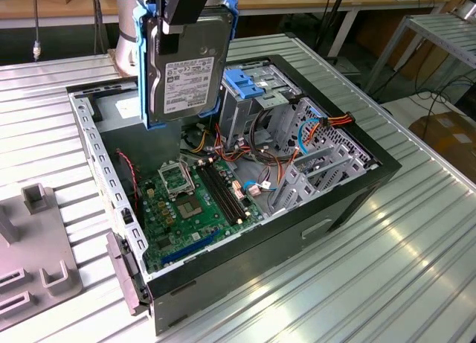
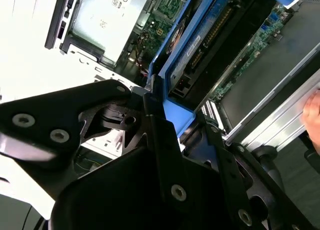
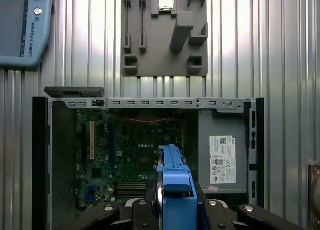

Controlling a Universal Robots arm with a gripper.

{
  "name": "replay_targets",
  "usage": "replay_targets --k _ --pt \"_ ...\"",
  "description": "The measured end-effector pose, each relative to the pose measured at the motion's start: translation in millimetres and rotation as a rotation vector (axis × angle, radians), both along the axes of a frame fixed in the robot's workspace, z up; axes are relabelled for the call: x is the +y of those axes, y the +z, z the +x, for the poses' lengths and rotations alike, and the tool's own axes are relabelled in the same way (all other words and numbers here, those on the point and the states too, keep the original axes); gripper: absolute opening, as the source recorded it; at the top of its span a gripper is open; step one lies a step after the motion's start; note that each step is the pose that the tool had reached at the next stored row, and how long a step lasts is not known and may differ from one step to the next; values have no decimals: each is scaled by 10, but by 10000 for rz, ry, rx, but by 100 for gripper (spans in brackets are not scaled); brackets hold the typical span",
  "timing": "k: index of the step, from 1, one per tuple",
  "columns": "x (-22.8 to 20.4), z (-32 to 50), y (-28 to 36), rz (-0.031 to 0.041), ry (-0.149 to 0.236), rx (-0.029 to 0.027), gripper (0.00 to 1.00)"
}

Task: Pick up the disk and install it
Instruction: 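Insert the disk into the insertion slot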

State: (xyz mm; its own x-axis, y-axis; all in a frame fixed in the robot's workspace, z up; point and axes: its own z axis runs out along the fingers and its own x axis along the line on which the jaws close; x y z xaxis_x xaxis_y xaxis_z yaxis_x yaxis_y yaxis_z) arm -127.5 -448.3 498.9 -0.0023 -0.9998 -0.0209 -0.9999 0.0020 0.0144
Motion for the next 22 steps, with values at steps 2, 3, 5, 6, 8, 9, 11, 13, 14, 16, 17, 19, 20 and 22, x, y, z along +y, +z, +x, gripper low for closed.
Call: replay_targets --k 2,3,5,6,8,9,11,13,14,16,17,19,20,22 --pt "-27 2 -1 0 1 0 37" --pt "-39 3 -1 0 1 0 37" --pt "-63 4 -1 0 1 0 37" --pt "-73 5 -1 -1 1 1 37" --pt "-101 8 -2 0 0 0 37" --pt "-112 9 -2 0 0 0 37" --pt "-137 11 -2 0 0 0 37" --pt "-160 13 -2 0 1 0 37" --pt "-180 15 -3 0 0 0 37" --pt "-199 17 -3 1 0 0 37" --pt "-212 18 -3 0 0 0 37" --pt "-231 21 -3 -1 1 1 37" --pt "-240 22 -4 0 1 0 37" --pt "-259 25 -4 0 0 0 37"
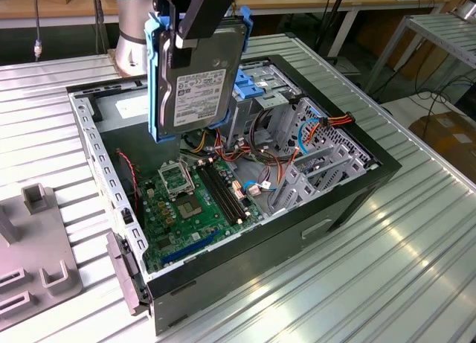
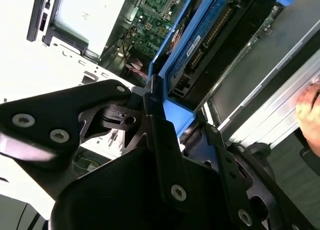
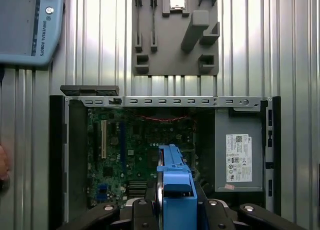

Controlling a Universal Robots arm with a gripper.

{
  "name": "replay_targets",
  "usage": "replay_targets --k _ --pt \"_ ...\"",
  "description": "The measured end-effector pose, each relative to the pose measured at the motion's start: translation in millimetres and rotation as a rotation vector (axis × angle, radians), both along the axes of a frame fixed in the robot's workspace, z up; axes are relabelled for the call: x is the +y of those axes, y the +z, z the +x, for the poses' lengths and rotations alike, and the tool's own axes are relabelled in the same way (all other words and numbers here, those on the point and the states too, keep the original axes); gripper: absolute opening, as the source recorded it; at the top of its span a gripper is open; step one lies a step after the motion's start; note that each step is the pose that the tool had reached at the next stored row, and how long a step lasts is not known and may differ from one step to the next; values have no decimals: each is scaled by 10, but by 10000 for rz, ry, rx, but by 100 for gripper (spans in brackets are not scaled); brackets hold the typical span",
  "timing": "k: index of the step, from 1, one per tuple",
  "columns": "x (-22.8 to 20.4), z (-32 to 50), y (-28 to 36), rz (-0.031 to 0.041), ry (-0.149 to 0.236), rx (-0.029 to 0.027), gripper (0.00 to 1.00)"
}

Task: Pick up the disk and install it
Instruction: 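Insert the disk into the insertion slot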

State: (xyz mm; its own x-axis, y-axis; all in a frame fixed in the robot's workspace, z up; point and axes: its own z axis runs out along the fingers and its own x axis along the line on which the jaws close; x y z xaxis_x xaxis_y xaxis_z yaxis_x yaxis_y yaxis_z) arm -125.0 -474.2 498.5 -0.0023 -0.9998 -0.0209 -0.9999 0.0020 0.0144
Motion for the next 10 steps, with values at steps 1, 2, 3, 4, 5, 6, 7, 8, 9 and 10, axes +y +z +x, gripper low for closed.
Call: replay_targets --k 1,2,3,4,5,6,7,8,9,10 --pt "-9 2 0 0 1 0 37" --pt "-18 4 0 0 1 0 37" --pt "-27 6 -1 0 0 0 37" --pt "-36 8 -1 0 0 0 37" --pt "-43 11 -1 1 0 0 37" --pt "-49 13 -1 0 0 0 37" --pt "-52 13 -1 0 0 0 37" --pt "-55 13 -1 0 -1 -1 37" --pt "-56 13 -1 0 0 0 37" --pt "-57 14 -1 -1 0 0 37"
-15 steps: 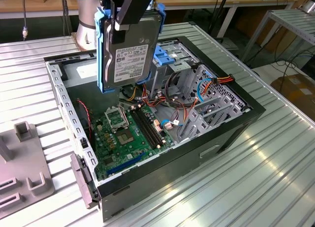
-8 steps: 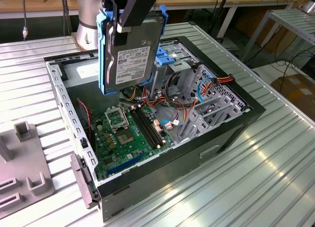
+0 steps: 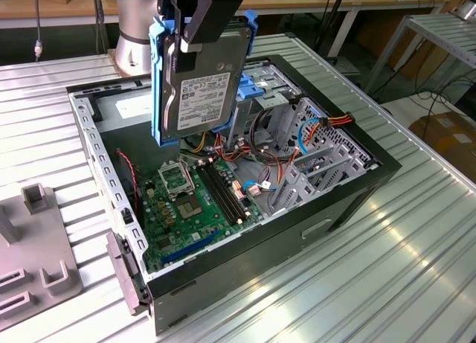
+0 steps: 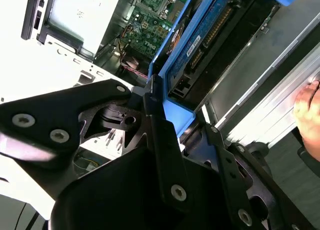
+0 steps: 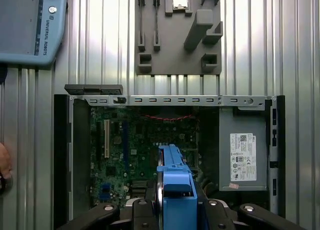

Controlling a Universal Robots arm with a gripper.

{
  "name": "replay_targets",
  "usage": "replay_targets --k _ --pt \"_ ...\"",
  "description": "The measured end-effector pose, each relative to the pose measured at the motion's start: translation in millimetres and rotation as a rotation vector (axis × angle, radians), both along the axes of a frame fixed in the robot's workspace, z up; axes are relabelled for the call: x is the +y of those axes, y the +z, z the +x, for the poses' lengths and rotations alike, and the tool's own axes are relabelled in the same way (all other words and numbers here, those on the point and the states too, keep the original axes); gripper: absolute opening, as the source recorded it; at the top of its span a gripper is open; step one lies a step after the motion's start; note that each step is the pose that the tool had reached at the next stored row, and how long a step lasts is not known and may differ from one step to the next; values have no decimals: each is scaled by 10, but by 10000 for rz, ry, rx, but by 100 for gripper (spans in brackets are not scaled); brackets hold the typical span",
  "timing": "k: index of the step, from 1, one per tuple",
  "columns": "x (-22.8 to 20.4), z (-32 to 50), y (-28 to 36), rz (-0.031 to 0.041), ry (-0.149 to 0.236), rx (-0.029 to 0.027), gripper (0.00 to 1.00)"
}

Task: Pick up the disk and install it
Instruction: 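Insert the disk into the insertion slot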

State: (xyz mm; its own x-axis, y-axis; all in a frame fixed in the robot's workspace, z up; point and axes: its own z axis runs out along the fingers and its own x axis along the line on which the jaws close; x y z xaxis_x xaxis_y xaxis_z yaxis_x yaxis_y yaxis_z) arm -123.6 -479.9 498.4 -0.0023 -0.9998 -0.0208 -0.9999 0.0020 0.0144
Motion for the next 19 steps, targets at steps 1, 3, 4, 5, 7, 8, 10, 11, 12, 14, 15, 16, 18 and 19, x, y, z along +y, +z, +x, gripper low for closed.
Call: replay_targets --k 1,3,4,5,7,8,10,11,12,14,15,16,18,19 --pt "-1 0 0 0 0 0 37" --pt "-2 0 0 0 0 0 37" --pt "-2 0 0 0 0 0 37" --pt "-2 0 0 0 0 0 37" --pt "-3 0 0 0 1 0 37" --pt "-4 0 0 0 1 0 37" --pt "-13 0 0 0 1 0 37" --pt "-18 1 0 1 1 0 37" --pt "-24 1 0 0 1 0 37" --pt "-55 1 0 0 1 0 37" --pt "-64 1 0 0 0 0 37" --pt "-76 1 0 0 0 0 37" --pt "-111 1 0 0 0 0 37" --pt "-125 1 0 0 0 0 37"
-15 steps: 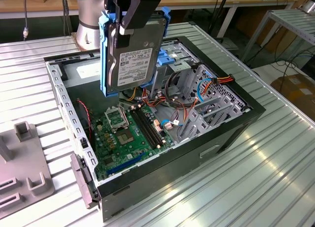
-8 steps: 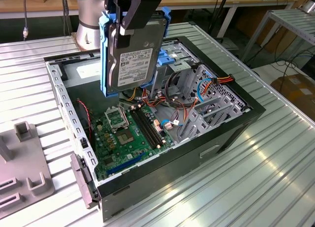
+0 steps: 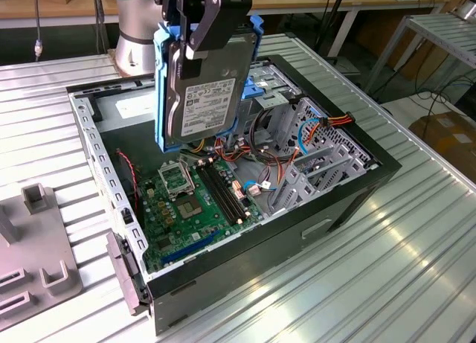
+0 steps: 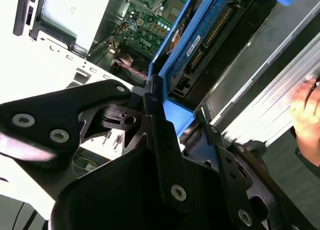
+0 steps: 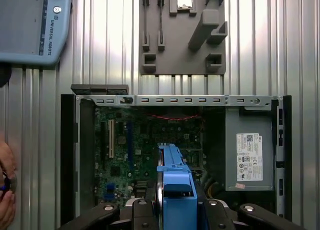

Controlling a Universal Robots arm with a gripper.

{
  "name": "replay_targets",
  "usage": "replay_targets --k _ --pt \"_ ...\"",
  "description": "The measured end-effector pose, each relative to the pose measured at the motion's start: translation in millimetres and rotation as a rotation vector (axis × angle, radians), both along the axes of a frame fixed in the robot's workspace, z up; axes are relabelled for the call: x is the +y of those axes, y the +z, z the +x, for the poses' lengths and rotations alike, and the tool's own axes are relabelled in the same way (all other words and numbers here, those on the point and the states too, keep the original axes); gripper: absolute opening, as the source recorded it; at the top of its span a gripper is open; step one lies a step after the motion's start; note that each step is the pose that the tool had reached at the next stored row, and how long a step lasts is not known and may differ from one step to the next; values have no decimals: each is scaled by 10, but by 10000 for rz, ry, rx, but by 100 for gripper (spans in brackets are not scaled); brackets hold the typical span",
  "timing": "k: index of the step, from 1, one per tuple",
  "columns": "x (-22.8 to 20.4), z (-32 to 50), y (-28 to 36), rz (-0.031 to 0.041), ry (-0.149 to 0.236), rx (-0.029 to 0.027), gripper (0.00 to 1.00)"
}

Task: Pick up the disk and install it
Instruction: 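Insert the disk into the insertion slot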

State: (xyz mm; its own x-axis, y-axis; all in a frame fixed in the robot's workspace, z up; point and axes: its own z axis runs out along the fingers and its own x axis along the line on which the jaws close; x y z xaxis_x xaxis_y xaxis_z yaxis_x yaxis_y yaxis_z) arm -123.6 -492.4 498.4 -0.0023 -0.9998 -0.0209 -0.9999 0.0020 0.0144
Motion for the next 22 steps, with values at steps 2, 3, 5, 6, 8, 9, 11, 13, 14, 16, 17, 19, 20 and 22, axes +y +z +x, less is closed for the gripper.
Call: replay_targets --k 2,3,5,6,8,9,11,13,14,16,17,19,20,22 --pt "-32 0 0 0 0 0 37" --pt "-70 0 0 -1 0 0 37" --pt "-122 1 -1 -3 0 -1 37" --pt "-169 8 -3 -5 1 0 37" --pt "-198 30 -5 -8 0 1 37" --pt "-209 54 -9 -6 0 0 37" --pt "-222 101 -12 -10 0 1 37" --pt "-233 158 -18 -7 0 -1 37" --pt "-237 184 -20 -7 1 -1 37" --pt "-248 274 -24 -9 0 0 37" --pt "-251 300 -25 -9 0 0 37" --pt "-256 354 -28 -9 0 0 37" --pt "-259 398 -30 -9 1 0 37" --pt "-262 447 -32 -10 0 0 37"
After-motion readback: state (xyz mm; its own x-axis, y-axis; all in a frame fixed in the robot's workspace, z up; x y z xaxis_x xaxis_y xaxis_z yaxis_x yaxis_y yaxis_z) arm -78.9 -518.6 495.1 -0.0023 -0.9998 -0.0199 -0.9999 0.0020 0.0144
